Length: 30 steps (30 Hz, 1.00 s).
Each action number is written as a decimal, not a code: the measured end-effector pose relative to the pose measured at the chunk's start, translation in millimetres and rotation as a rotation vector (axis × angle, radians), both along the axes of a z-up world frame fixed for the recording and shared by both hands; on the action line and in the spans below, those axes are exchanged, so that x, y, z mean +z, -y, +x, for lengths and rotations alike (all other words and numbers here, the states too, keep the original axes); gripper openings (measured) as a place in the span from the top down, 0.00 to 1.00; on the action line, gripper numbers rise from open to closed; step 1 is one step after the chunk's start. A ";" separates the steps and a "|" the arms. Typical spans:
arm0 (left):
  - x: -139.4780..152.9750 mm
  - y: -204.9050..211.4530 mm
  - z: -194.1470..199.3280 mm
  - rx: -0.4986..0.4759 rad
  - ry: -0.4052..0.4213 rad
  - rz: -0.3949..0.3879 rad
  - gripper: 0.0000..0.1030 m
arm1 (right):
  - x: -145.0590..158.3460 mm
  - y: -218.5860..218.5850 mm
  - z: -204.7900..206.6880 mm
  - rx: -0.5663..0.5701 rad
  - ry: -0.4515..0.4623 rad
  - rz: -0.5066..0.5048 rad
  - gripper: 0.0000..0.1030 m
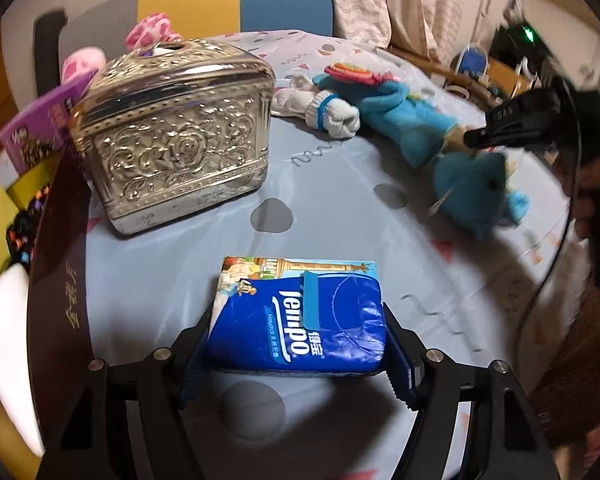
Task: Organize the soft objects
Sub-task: 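Carry the tissue pack into the tray with the left tool while the right grasps the beige roll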
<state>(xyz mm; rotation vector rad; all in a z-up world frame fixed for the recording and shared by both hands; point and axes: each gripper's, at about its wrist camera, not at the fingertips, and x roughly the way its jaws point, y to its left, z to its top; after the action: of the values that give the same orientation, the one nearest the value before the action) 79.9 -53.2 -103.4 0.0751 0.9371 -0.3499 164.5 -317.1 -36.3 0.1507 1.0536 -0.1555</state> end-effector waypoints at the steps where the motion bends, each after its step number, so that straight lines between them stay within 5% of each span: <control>1: 3.2 -2.7 -0.4 0.001 -0.009 -0.024 0.29 | 3.5 4.3 -0.9 -0.008 0.023 0.037 0.96; 9: 63.3 -36.7 -28.4 0.038 0.094 -0.129 0.29 | 25.5 14.5 -10.5 -0.048 0.159 0.139 0.97; 15: 98.9 -110.1 -32.6 0.217 0.128 -0.176 0.29 | 34.8 11.0 -15.5 -0.018 0.214 0.149 0.97; 22: 101.8 -235.9 -21.2 0.559 0.097 -0.116 0.29 | 37.7 7.9 -16.2 0.006 0.222 0.143 0.97; 30: 91.3 -310.0 21.7 0.702 0.016 -0.173 0.29 | 36.6 6.3 -15.5 0.016 0.219 0.134 0.97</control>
<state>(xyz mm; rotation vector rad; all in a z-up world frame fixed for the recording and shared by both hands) 101.6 256.8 -12.1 -0.4029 0.8557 0.2218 149.0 -323.4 0.3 0.2743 0.8466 -0.0526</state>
